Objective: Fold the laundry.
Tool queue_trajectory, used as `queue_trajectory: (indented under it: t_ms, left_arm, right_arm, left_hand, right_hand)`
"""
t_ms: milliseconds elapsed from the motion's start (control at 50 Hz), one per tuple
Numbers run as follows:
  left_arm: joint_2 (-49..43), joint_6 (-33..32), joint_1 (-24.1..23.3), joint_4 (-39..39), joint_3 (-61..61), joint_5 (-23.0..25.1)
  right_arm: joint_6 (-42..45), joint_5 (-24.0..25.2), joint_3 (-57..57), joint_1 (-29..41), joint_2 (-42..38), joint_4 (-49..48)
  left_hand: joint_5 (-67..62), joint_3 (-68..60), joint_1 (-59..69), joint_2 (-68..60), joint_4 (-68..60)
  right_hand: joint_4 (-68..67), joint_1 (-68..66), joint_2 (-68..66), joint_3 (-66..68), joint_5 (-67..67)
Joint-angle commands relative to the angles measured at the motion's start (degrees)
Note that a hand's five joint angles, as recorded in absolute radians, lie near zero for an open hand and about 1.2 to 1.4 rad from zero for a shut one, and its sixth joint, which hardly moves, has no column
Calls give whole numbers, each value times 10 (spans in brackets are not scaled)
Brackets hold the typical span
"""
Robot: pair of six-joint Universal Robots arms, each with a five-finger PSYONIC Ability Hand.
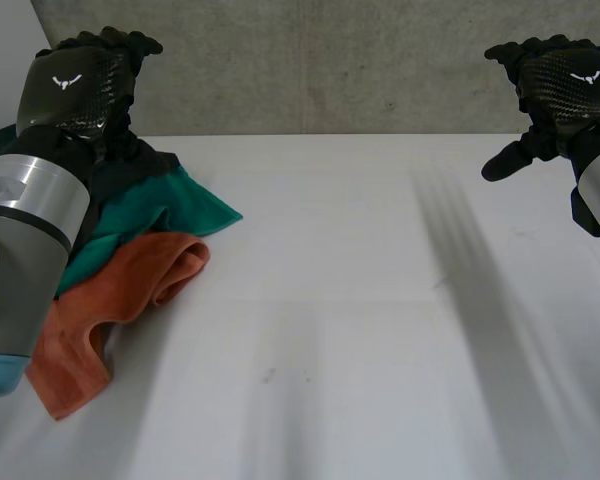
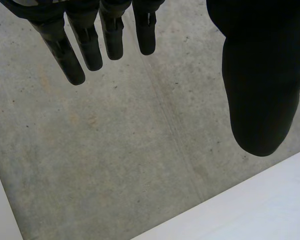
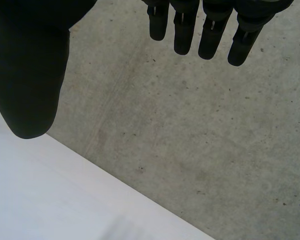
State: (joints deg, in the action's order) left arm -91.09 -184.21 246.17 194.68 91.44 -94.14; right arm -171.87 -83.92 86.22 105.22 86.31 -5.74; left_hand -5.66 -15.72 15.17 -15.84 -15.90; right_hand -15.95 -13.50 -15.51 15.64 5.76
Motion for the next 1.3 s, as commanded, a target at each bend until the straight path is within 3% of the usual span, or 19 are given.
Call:
queue_trajectory:
  t_ms: [20, 200, 280, 360, 460, 540, 620, 660, 680, 720, 740, 760, 960, 1060, 1120, 1220, 1300]
  left_arm:
    - [10, -1, 12, 1, 0, 5]
    - [3, -7, 40, 4, -13, 7]
    - [-23, -13, 80, 4, -37, 7]
    - [-98, -54, 149, 8, -71, 8]
    - [-237, -155, 225, 13, -142, 19]
    - [-332, -227, 243, 21, -191, 55]
    - [-372, -253, 253, 30, -209, 78]
    - [-373, -251, 254, 34, -210, 82]
    - [-371, -249, 251, 37, -210, 82]
    - [-371, -245, 245, 39, -207, 84]
    - [-368, -244, 241, 39, -206, 84]
    - [-359, -236, 231, 39, -204, 84]
    - [-218, -81, 115, 35, -195, 84]
    - [-163, 10, 14, 40, -202, 103]
    - [-178, 28, -31, 47, -213, 116]
    - [-303, 35, -149, 52, -273, 125]
    - [-365, 37, -191, 55, -292, 128]
  right_arm:
    - [0, 0, 0, 1, 1, 0]
    - [2, -1, 1, 2, 1, 0]
    - [3, 0, 2, 4, 1, 1]
    - [3, 2, 2, 4, 1, 1]
    - [3, 6, 2, 6, -1, 1]
    - [5, 7, 4, 8, -4, 2]
    - [7, 8, 7, 8, -8, 2]
    - [7, 9, 8, 8, -8, 2]
    - [7, 9, 7, 8, -8, 2]
    - [8, 9, 7, 8, -10, 2]
    - [8, 9, 7, 8, -11, 1]
    - [8, 9, 7, 7, -11, 1]
    - [8, 9, 0, 0, -11, 1]
    - [8, 9, -3, -5, -7, -1]
    - [8, 9, -3, -10, -6, -1]
    - [8, 7, -3, -12, -5, -1]
    - [8, 6, -4, -14, -5, -2]
  left_hand:
    - [57, 57, -52, 58, 59]
    - [57, 57, -52, 58, 59]
    - [57, 57, -52, 58, 59]
    - [57, 57, -52, 58, 59]
    - [57, 57, -52, 58, 59]
    - [57, 57, -52, 58, 59]
    - [39, 40, -34, 41, 42]
    - [-38, -37, 42, -36, -35]
    - [-251, -251, 256, -249, -249]
    - [-526, -526, 531, -525, -524]
    - [-634, -634, 639, -632, -632]
    - [-643, -643, 648, -642, -641]
    - [-643, -643, 648, -642, -641]
    - [-643, -643, 648, -642, -641]
    - [-643, -643, 648, -642, -641]
    - [-643, -643, 648, -642, -641]
    - [-643, -643, 648, -642, -641]
  right_hand:
    - [60, 35, 55, -56, -58]
    - [60, 35, 55, -56, -58]
    - [60, 35, 55, -56, -58]
    - [60, 35, 55, -56, -58]
    - [60, 35, 55, -56, -58]
    - [60, 35, 55, -56, -58]
    - [60, 35, 55, -56, -58]
    - [60, 35, 55, -56, -58]
    - [60, 35, 55, -56, -58]
    - [60, 35, 55, -56, -58]
    - [60, 35, 55, -56, -58]
    - [60, 35, 55, -56, -58]
    - [60, 35, 55, -56, -58]
    - [60, 35, 55, -56, -58]
    - [60, 35, 55, -56, -58]
    - [60, 35, 55, -56, -58]
    - [60, 35, 55, -56, -58]
